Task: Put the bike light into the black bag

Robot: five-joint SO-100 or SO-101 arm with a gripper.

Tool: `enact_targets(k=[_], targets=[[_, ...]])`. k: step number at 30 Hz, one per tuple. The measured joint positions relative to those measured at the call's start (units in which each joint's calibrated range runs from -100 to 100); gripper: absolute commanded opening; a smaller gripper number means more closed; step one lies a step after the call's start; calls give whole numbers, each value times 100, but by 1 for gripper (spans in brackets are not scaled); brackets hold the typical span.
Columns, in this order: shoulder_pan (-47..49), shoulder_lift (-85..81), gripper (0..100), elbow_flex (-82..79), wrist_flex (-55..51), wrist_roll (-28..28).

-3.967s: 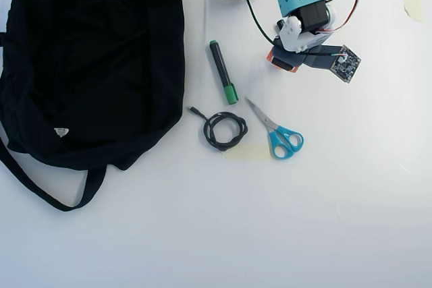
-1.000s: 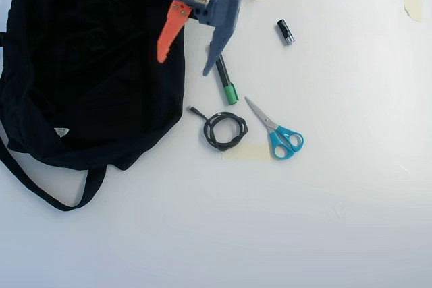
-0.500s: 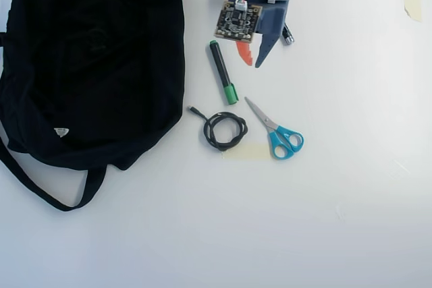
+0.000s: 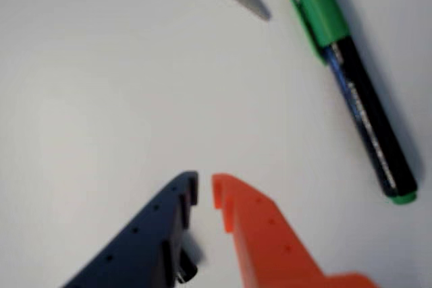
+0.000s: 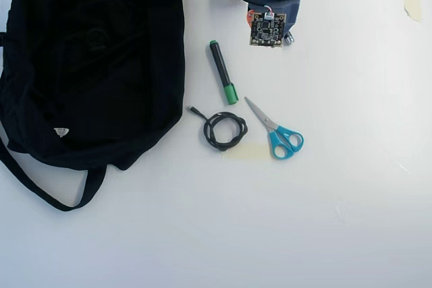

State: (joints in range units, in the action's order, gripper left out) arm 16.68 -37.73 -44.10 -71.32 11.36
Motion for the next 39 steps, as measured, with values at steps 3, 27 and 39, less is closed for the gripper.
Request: enact_targets(k=[3, 27, 39], targets=[[44, -556, 3, -865, 532, 0], [-360, -5679, 3, -5417, 661, -708], [-360, -6061, 3, -5409, 283, -713]])
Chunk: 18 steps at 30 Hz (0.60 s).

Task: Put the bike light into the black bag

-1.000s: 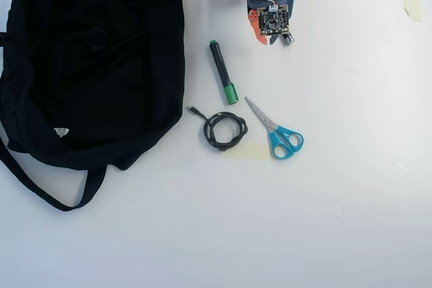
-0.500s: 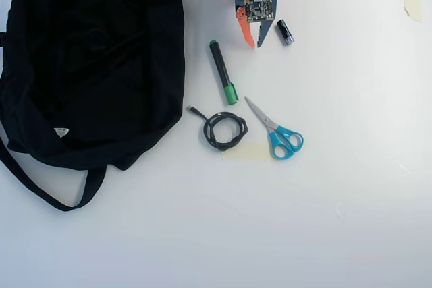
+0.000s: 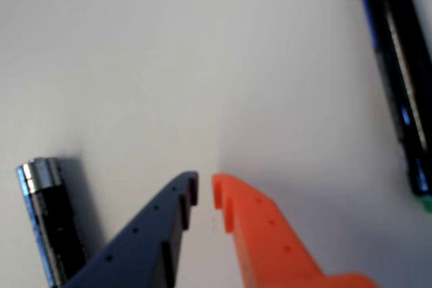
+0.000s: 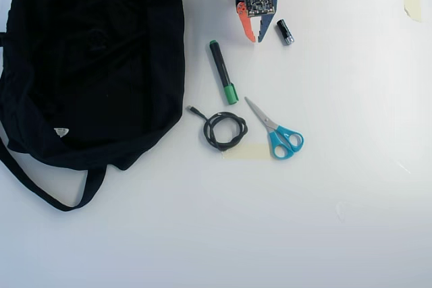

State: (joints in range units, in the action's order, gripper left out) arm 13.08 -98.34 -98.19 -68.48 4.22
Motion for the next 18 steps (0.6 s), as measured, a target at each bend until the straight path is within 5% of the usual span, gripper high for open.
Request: enact_targets(k=[18], targets=[[-7, -8, 3, 0, 0, 0]])
